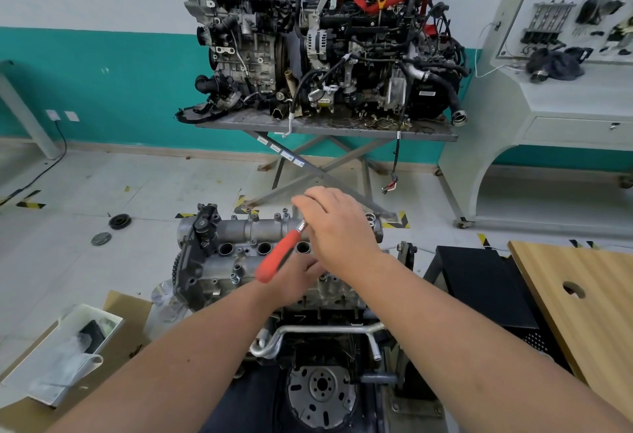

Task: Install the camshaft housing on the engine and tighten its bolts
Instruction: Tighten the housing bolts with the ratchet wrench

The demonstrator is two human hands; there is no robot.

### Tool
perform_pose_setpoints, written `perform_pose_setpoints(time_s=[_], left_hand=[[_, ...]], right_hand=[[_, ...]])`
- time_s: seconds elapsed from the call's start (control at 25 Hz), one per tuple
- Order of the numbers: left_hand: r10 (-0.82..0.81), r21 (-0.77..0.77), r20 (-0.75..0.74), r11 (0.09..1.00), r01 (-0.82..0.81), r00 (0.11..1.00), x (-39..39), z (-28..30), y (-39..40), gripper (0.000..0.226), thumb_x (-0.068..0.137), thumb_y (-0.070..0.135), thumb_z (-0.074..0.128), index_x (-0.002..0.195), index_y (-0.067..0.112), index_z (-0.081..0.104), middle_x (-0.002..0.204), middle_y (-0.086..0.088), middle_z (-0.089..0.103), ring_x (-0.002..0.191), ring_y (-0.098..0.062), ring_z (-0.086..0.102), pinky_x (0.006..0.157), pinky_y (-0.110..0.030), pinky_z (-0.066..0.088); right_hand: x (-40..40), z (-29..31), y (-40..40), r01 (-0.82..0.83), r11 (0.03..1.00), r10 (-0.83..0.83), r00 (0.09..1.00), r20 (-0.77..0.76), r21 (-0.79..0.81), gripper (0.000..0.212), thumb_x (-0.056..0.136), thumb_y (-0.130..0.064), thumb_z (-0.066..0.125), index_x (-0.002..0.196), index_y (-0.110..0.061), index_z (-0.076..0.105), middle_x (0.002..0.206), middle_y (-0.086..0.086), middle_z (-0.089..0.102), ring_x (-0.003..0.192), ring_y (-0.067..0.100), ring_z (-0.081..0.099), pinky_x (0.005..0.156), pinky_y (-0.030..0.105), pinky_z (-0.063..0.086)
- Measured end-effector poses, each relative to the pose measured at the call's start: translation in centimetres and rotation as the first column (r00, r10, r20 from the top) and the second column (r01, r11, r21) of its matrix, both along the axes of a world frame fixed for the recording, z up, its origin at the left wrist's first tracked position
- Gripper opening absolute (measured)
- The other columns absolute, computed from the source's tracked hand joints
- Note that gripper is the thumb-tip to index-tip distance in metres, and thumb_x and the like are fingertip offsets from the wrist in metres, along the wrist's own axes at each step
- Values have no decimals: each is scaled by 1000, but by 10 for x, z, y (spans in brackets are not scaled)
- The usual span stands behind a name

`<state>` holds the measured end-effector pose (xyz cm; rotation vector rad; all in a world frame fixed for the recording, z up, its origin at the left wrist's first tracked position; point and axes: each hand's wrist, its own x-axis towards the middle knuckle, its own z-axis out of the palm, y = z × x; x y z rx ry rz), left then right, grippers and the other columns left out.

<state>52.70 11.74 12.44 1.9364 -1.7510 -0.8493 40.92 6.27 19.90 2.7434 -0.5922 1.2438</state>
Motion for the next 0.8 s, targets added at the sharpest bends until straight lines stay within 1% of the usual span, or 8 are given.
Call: perform_pose_setpoints(time_s=[0.08, 0.2, 0.36, 0.48, 0.52, 0.6, 0.68, 0.8], left_hand=[[4, 56, 13, 998, -4, 1000, 3, -5, -5, 28, 100, 28, 47, 104, 8, 66, 103, -4, 71, 97, -16, 64, 94, -43, 51], [-10, 86, -61, 996, 15, 998, 3, -1, -5, 27, 100, 28, 43, 109, 15, 65, 109, -5, 69, 106, -21, 64, 98, -47, 49], [100, 86, 6, 991, -100, 995, 3, -3, -2, 52, 99, 57, 37, 104, 13, 65, 73, 0, 61, 64, -14, 53, 63, -31, 43], [115, 80, 1, 990, -115, 993, 2, -2, -1, 54, 99, 61, 37, 98, 15, 66, 58, 9, 46, 54, -11, 45, 56, -29, 34], [107, 77, 3, 991, -106, 994, 1, -1, 0, 53, 99, 62, 37, 97, 18, 67, 56, 11, 45, 53, -10, 45, 56, -29, 35], [88, 75, 14, 993, -88, 996, 1, 0, 0, 51, 99, 62, 37, 96, 21, 67, 55, 11, 44, 53, -9, 46, 56, -29, 36], [80, 77, 22, 994, -81, 997, 1, 0, 1, 52, 100, 61, 36, 100, 19, 67, 53, 11, 42, 48, -5, 43, 53, -30, 33], [78, 91, 28, 993, -80, 997, 1, 2, 1, 57, 100, 61, 33, 109, 17, 68, 46, 12, 40, 37, -2, 36, 48, -30, 29]], right_hand=[[-2, 3, 4, 4, 1000, -1, 994, -108, 27, 45, 87, -19, 44, 126, -6, 62, 110, 12, 62, 92, 32, 59, 80, 45, 50], [-7, 12, 0, -45, 990, 82, 957, -279, 137, 56, 96, -37, 36, 146, -13, 46, 121, 10, 54, 96, 28, 53, 83, 42, 43], [-8, 29, -4, -1, 997, 32, 914, -403, 78, 43, 105, -33, 36, 141, -14, 53, 112, 9, 59, 91, 27, 55, 74, 37, 42], [8, 46, -6, 305, 932, -184, 865, -468, 198, 27, 105, -28, 37, 111, -14, 60, 90, 1, 60, 83, 25, 61, 59, 32, 38], [12, 52, -7, 373, 803, -162, 887, -432, 464, 23, 103, -23, 41, 103, -10, 60, 86, 3, 64, 80, 25, 65, 57, 32, 43], [16, 57, -4, 73, 166, -63, 996, -64, 983, 18, 99, -11, 47, 90, -5, 61, 76, 6, 70, 74, 23, 70, 57, 30, 53], [13, 52, 6, -454, -300, -248, 886, 391, 839, 21, 97, -4, 51, 79, -4, 63, 72, 7, 69, 76, 23, 68, 59, 26, 56], [11, 28, 5, -790, -253, -590, 584, 558, 559, 19, 97, -11, 56, 79, -13, 61, 83, 7, 65, 89, 23, 60, 68, 31, 54]])
